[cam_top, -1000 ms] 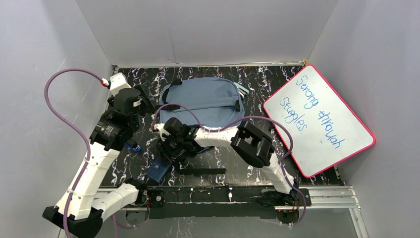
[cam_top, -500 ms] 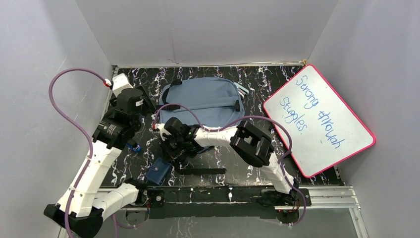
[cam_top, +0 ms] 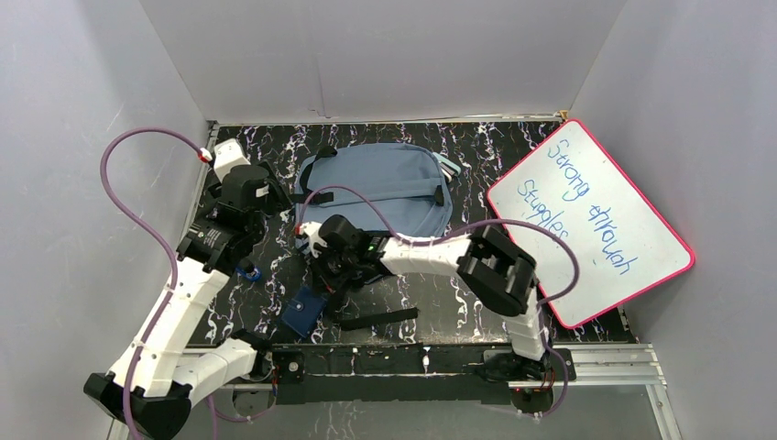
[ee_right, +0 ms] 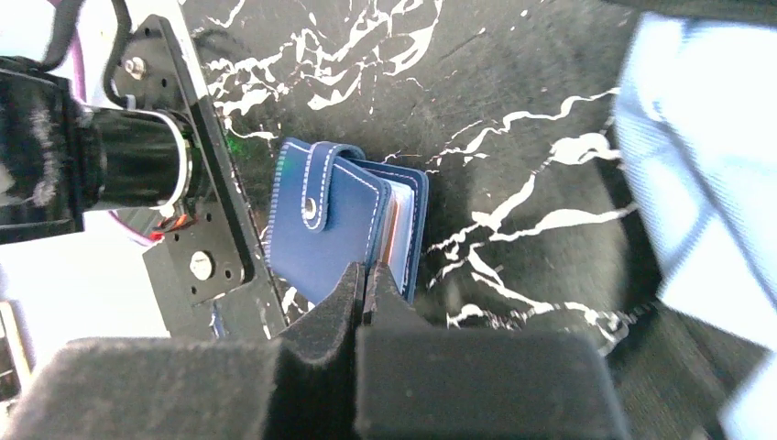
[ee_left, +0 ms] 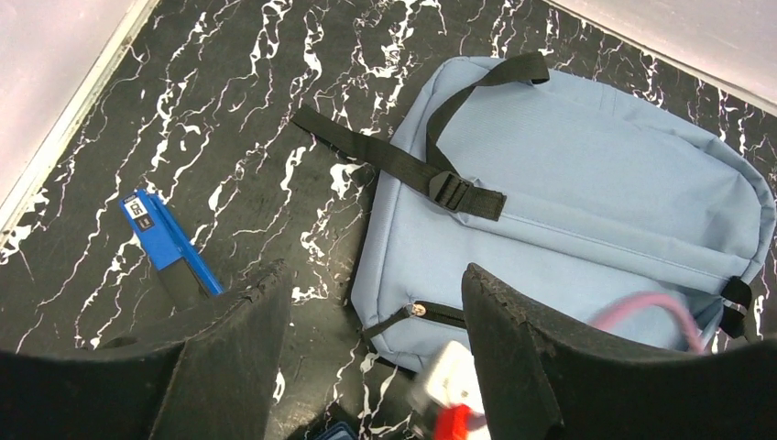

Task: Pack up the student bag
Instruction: Pick up the personal item from the center of the board.

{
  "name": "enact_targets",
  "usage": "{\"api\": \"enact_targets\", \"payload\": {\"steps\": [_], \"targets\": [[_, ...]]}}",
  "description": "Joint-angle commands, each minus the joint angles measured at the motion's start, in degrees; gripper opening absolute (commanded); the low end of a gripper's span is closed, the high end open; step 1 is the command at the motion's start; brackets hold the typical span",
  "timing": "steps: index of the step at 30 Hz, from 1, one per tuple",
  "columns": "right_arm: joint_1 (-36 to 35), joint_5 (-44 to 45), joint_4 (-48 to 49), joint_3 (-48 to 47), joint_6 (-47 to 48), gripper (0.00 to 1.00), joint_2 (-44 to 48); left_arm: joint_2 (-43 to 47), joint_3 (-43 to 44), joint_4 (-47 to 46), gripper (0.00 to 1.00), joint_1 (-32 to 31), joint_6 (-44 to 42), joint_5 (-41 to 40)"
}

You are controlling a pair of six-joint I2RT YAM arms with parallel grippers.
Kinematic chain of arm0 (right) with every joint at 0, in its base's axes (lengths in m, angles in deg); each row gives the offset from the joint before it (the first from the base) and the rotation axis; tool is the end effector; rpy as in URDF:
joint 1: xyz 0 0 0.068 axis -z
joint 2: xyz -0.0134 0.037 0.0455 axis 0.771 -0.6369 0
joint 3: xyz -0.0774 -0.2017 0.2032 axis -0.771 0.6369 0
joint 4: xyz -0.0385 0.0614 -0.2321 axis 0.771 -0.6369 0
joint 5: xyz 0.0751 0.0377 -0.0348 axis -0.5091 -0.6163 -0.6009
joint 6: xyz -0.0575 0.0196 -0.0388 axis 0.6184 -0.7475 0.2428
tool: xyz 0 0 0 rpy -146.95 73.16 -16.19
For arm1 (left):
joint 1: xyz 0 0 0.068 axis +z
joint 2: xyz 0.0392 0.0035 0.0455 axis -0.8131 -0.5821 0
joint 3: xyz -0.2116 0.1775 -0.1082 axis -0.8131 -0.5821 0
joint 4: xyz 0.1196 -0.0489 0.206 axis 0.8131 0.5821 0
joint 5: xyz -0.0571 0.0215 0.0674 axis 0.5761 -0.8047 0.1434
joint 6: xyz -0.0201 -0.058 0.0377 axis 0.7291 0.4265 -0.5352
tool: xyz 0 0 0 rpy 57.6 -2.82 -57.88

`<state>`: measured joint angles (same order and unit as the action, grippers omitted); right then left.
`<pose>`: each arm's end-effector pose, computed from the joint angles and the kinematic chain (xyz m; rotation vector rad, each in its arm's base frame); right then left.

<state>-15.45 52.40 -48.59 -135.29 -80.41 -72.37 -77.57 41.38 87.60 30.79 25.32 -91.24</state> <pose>0.1735 0.4374 0.2035 -1.1686 2.1879 1.1222 0.1764 -0.0407 0.3999 -0.5003 1.8709 -0.0425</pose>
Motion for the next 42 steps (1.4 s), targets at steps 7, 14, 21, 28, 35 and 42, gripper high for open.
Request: {"api": "enact_targets", "payload": {"steps": [7, 14, 21, 28, 35, 42], "targets": [[3.7, 10.7, 9.9, 10.4, 4.1, 0.00, 21.3, 0.2, -2.0, -8.7, 0.67, 0.3, -4.1, 8.7], [9.8, 12.8, 10.3, 15.8, 7.9, 0.00, 30.0, 0.5, -3.2, -15.5, 0.69, 0.3, -12.3, 30.4], [18.3, 7.7, 8.1, 20.3, 13.7, 0.00, 39.0, 1.6, -6.8, -23.7, 0.69, 0.3, -19.5, 46.9], [23.7, -1.9, 3.9, 22.5, 25.9, 0.00, 48.0, 2.6, -13.3, -34.0, 0.69, 0.3, -30.8, 69.1], [23.9, -7.5, -1.7, 21.6, 33.4, 0.00, 51.7, 0.2, -15.2, -39.8, 0.67, 0.3, -37.8, 79.6], [23.8, -11.6, -3.1, 20.6, 34.7, 0.00, 52.8, -4.9, -12.5, -38.9, 0.65, 0.3, -40.8, 89.4]]}}
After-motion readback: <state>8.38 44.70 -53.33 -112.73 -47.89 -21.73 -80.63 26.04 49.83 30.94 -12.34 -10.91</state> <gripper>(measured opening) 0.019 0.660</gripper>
